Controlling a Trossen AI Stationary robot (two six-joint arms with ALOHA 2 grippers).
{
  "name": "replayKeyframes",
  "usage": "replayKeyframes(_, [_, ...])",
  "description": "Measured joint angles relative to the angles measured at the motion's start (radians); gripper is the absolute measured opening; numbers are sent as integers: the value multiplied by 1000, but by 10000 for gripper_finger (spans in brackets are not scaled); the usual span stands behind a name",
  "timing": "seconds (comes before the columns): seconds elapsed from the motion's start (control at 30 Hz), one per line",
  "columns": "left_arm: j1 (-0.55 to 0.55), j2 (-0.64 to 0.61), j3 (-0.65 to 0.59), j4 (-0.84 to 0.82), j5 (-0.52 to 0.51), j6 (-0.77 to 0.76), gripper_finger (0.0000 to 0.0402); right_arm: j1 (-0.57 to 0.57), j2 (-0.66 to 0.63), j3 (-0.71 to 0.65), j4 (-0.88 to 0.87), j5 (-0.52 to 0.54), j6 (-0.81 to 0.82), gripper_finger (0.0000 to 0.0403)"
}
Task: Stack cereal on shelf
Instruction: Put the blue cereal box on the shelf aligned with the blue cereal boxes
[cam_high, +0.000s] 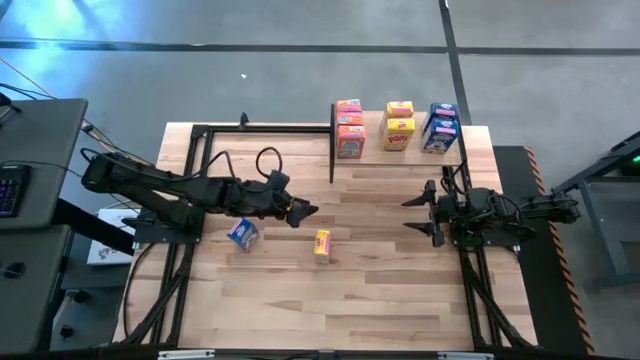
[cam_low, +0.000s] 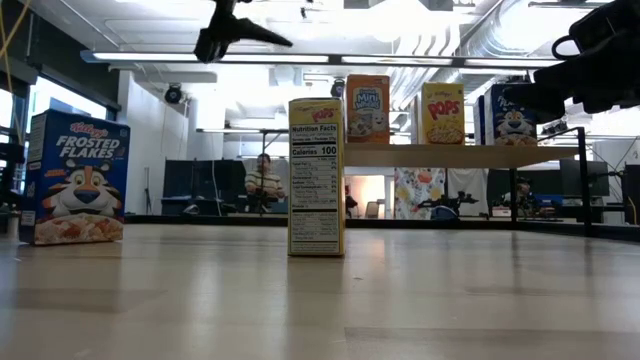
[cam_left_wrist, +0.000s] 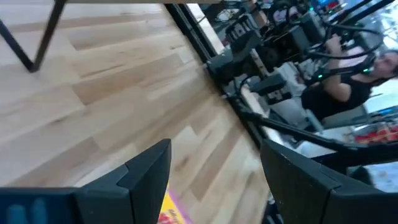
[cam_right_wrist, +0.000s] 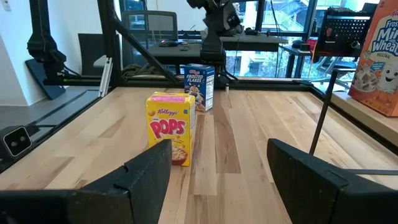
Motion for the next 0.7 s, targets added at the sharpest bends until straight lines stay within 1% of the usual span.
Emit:
replayKeyframes(0.17, [-21,0,60,1,0,-4,239,0,1,0,0,0,1,257])
replayKeyframes(0.27, [-28,0,107,-42,0,-4,239,0,1,0,0,0,1,257])
replayKeyframes(0.43, [-31,10,184,-179,-1,-47,239,0,1,0,0,0,1,257])
replayKeyframes(0.5, [-36,23,220,-209,0,-62,239,0,1,0,0,0,1,257])
replayKeyframes(0.57, [-43,26,245,-288,19,-74,239,0,1,0,0,0,1,257])
replayKeyframes(0.67, [-58,30,287,-357,54,-92,239,0,3,0,0,-3,1,257])
replayKeyframes(0.7, [-65,30,298,-409,58,-99,239,0,5,0,0,-4,1,257])
